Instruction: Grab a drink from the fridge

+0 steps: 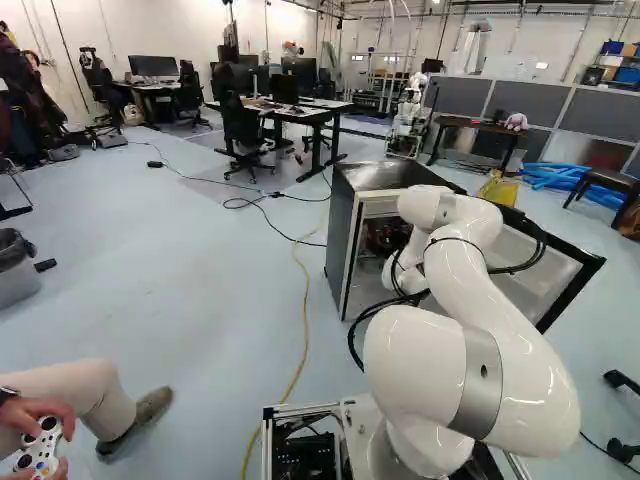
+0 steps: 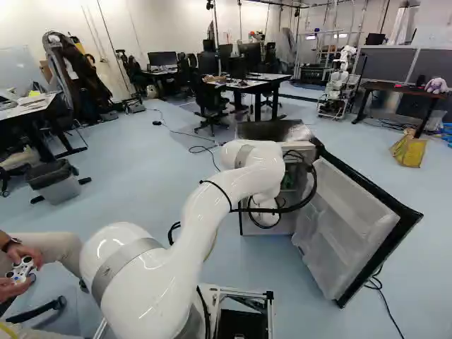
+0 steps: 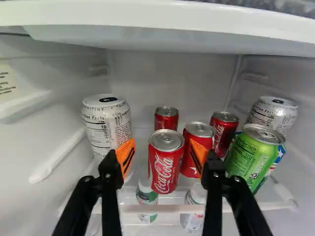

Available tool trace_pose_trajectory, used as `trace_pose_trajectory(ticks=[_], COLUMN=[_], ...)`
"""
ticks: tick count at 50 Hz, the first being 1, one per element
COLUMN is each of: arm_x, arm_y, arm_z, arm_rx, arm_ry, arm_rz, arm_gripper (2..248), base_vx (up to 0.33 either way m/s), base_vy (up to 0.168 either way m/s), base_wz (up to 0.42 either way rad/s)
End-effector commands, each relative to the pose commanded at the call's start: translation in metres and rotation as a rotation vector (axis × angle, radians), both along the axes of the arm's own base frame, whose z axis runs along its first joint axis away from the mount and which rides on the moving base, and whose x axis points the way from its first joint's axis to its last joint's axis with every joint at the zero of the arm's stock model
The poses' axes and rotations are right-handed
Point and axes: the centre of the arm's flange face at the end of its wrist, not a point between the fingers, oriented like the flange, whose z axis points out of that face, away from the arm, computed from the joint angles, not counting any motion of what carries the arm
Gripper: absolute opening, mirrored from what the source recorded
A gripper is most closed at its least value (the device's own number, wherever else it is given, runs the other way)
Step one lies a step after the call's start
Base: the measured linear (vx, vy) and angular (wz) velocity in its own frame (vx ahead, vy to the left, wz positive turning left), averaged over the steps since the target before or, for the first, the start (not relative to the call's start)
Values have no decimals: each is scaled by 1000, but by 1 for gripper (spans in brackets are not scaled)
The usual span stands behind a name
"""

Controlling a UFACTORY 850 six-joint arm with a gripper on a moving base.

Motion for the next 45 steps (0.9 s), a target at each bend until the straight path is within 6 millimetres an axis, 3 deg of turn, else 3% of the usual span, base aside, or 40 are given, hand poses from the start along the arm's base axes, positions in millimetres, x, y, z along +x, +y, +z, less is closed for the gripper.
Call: trace_pose_trajectory(ticks=[4, 5, 9, 10, 25, 45], arm_x=[0, 0, 0, 0, 0, 1], arm_y=[0, 0, 0, 0, 0, 0], arm_z=[0, 0, 0, 0, 1, 18], arm_rx=[0, 0, 0, 0, 0, -3], arm_ry=[0, 0, 0, 0, 0, -5], arm_rz=[0, 0, 0, 0, 0, 0], arm_gripper=[157, 120, 120, 92, 88, 88], base_vx=[0, 0, 0, 0, 0, 0], base_vy=[0, 0, 0, 0, 0, 0], base_wz=[0, 0, 0, 0, 0, 0])
